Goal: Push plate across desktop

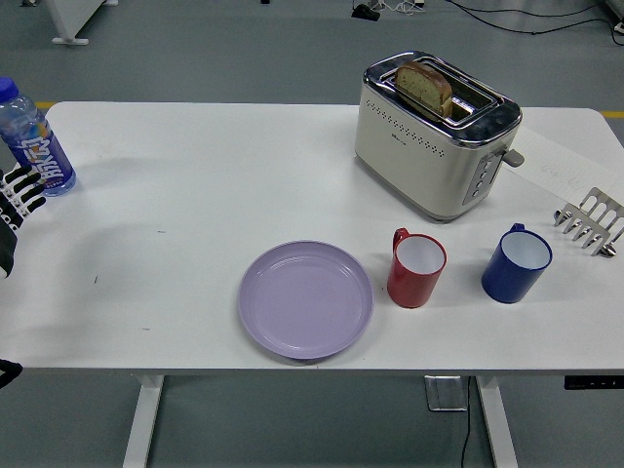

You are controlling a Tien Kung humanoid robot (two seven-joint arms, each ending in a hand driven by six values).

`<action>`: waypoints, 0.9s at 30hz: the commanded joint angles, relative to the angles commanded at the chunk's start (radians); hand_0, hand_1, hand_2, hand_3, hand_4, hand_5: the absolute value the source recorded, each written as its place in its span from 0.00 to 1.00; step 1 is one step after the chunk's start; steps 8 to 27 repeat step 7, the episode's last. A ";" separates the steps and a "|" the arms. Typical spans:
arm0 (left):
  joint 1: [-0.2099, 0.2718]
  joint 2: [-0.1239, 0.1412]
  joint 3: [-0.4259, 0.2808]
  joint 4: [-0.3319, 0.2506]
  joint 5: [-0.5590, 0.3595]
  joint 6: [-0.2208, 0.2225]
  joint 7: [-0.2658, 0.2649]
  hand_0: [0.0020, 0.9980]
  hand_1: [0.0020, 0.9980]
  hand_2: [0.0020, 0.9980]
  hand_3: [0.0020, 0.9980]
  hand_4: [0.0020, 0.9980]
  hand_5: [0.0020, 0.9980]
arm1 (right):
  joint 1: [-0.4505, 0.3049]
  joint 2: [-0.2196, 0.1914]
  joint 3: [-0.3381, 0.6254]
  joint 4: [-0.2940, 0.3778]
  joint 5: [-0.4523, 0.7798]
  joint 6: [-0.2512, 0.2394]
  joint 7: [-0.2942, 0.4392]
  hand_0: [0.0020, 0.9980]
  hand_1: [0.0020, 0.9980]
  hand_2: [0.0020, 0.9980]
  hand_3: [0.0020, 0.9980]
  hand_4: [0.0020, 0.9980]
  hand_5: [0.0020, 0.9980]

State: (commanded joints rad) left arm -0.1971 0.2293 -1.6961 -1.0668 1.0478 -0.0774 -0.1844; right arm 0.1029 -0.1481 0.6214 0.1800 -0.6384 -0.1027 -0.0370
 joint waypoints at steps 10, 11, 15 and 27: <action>0.001 0.000 -0.002 0.003 -0.002 0.002 -0.002 0.79 0.79 0.77 0.75 0.55 1.00 | 0.000 0.000 -0.004 0.000 0.002 -0.001 0.000 0.65 0.64 0.71 0.66 0.24 0.29; 0.001 0.000 -0.002 0.003 -0.002 0.002 -0.002 0.79 0.79 0.77 0.75 0.55 1.00 | 0.000 0.000 -0.004 0.000 0.002 -0.001 0.000 0.65 0.64 0.71 0.66 0.24 0.29; 0.001 0.000 -0.002 0.003 -0.002 0.002 -0.002 0.79 0.79 0.77 0.75 0.55 1.00 | 0.000 0.000 -0.004 0.000 0.002 -0.001 0.000 0.65 0.64 0.71 0.66 0.24 0.29; 0.001 0.000 -0.002 0.003 -0.002 0.002 -0.002 0.79 0.79 0.77 0.75 0.55 1.00 | 0.000 0.000 -0.004 0.000 0.002 -0.001 0.000 0.65 0.64 0.71 0.66 0.24 0.29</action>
